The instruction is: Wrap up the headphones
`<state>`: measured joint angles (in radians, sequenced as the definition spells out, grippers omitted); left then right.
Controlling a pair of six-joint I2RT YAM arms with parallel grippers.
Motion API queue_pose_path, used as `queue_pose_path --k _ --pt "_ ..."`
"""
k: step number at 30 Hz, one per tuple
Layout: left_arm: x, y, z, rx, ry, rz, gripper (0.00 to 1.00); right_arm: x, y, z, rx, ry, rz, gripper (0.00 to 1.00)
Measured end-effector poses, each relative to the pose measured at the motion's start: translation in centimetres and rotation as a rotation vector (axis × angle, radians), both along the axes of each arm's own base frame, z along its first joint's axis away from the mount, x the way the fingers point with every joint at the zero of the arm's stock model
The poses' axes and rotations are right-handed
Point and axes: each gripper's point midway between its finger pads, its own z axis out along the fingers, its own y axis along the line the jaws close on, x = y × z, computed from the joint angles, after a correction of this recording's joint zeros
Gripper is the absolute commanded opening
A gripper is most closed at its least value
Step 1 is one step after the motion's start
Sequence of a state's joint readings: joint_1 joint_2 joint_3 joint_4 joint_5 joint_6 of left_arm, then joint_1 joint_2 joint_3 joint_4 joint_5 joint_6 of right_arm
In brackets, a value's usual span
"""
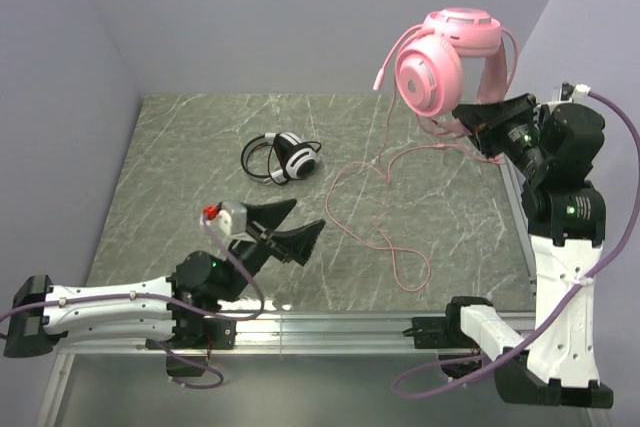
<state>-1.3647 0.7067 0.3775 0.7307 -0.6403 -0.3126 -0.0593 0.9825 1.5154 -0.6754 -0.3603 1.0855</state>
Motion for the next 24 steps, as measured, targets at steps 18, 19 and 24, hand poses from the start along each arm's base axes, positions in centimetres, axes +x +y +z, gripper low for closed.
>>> queue_pose_path --k 18,19,24 --pt "8.1 -11.7 7.2 0.194 -0.318 -0.146 0.99 -3.9 0.6 -5.2 -0.045 0.040 0.025 0.00" --pt "8.1 -12.0 7.4 0.188 -0.330 -0.163 0.97 -3.9 0.6 -5.6 -0.048 0.046 0.024 0.00" --pt "9.1 -13.8 6.5 0.193 -0.325 -0.218 0.55 -3.5 0.6 -8.0 -0.047 0.105 0.023 0.00"
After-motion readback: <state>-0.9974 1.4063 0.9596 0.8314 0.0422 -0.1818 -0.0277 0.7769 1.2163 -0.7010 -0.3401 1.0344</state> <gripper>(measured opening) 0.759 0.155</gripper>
